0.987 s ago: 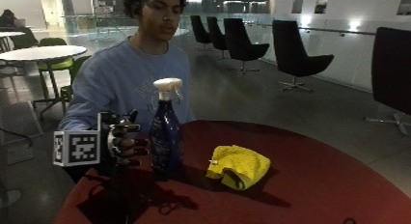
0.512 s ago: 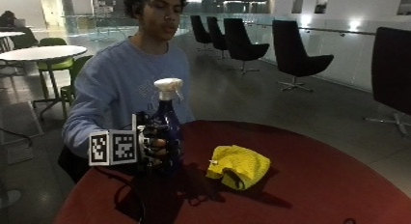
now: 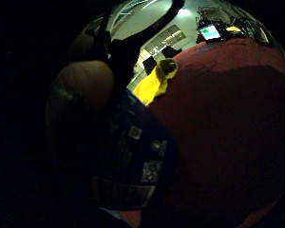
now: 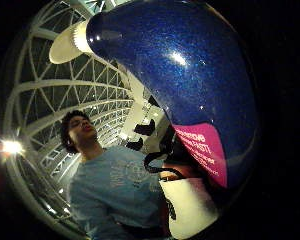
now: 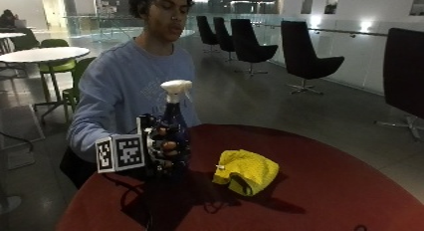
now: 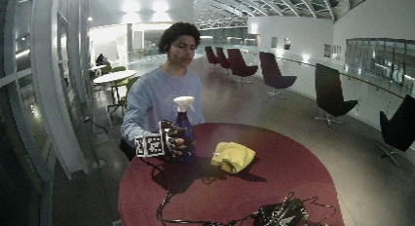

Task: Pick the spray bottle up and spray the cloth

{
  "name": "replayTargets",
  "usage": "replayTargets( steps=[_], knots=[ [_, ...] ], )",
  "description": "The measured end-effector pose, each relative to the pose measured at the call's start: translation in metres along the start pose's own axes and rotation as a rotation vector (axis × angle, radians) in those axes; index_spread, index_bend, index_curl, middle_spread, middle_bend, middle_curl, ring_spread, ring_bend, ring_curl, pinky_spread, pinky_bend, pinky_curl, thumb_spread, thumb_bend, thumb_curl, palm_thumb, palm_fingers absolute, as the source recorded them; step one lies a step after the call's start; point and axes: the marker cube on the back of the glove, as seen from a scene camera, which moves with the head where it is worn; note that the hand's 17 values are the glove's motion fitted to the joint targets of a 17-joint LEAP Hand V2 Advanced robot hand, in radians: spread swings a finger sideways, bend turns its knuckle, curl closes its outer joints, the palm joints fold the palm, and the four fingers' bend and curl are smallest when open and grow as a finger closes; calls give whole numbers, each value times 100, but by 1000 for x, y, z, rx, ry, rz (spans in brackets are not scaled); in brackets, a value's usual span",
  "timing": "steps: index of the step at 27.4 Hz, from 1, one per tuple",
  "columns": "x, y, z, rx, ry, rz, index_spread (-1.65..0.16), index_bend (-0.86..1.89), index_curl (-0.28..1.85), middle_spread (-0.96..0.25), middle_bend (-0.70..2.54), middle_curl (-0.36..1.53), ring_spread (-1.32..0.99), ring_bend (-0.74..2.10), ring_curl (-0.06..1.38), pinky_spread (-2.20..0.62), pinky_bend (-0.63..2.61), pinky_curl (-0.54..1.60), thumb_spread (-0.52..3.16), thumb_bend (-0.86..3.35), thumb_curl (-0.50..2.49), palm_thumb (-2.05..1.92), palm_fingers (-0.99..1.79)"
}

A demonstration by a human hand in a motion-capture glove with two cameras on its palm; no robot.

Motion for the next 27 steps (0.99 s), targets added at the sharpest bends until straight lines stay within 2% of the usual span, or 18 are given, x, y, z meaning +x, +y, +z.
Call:
replayTargets(
  steps=[7, 18, 23, 27],
  knots=[
    [-17, -16, -5, -108, -55, 84, -38, 6, 11, -1, 42, 37, 4, 71, 35, 28, 55, 33, 92, 0, 46, 76, 63],
    [-35, -48, -1, -406, -100, 451, -38, 6, 10, -1, 42, 39, 5, 71, 36, 28, 54, 34, 91, -2, 51, 75, 66],
    [-31, -52, 7, -519, -35, 640, -37, 5, 10, 0, 42, 39, 6, 71, 36, 28, 54, 35, 91, -2, 53, 75, 66],
    [-22, -55, 13, -567, 46, 734, -37, 5, 10, 0, 41, 40, 6, 71, 36, 28, 54, 35, 92, -2, 54, 75, 66]
  ],
)
